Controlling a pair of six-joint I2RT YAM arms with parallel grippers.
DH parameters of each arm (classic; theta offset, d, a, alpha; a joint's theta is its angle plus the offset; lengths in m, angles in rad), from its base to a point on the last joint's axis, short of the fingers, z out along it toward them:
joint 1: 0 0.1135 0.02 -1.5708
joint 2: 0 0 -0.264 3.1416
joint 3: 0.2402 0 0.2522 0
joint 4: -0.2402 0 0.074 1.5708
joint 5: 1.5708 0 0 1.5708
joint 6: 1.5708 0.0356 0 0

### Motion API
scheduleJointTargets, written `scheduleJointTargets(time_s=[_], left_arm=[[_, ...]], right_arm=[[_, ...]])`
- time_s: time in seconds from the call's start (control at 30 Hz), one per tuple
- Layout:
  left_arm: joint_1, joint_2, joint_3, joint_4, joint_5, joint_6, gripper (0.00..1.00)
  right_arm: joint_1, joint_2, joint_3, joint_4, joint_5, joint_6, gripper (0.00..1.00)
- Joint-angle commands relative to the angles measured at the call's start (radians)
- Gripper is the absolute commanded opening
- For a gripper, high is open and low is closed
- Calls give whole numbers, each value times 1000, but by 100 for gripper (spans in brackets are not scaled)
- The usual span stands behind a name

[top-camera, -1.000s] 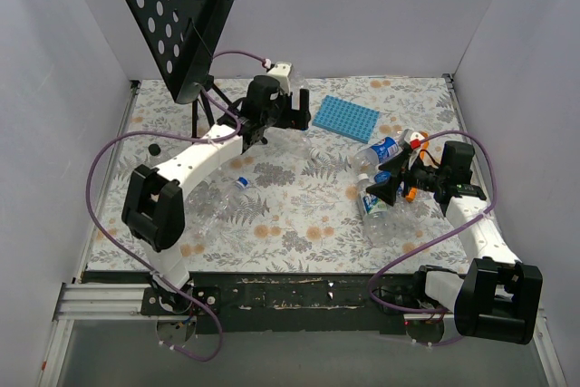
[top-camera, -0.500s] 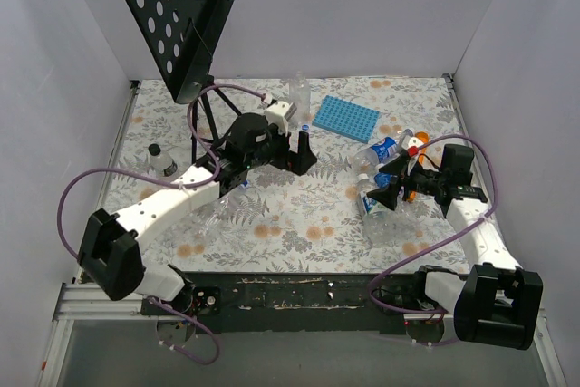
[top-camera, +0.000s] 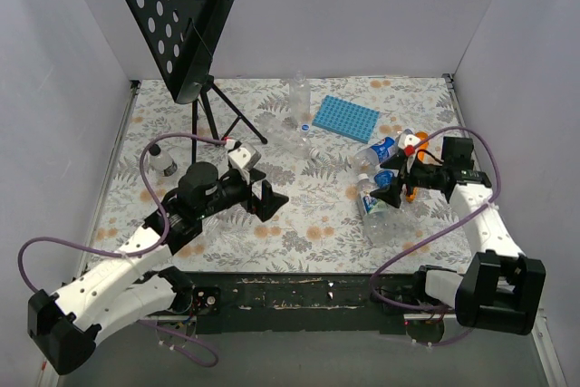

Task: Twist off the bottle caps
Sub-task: Pick up the plastic bottle at the center of the board.

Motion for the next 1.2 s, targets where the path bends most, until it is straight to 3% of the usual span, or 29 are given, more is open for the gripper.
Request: scheduleJointTargets(time_s=[0.0,0.07,0.23,0.33,0.67,1.17], left_arm=[[9,-111,-105,-56,-96,31,98],[9,-158,-145,-51,-138,33,98],[11,-221,-166,-36,-242,60,98],[12,-229,-168,-45,-314,60,98],[15,-228,-179,-43,-411,76,98],[32,-209,-180,-34,-423,86,98]], right_arm=[[27,120,179,-236,-61,-181,98],[90,168,225,-249,-29,-170,98],[342,228,254,-13,252,37,98],[420,315,335,18,359,116,98],[532,585,518,192,646,271,98],[571,898,765,201,670,377,90]])
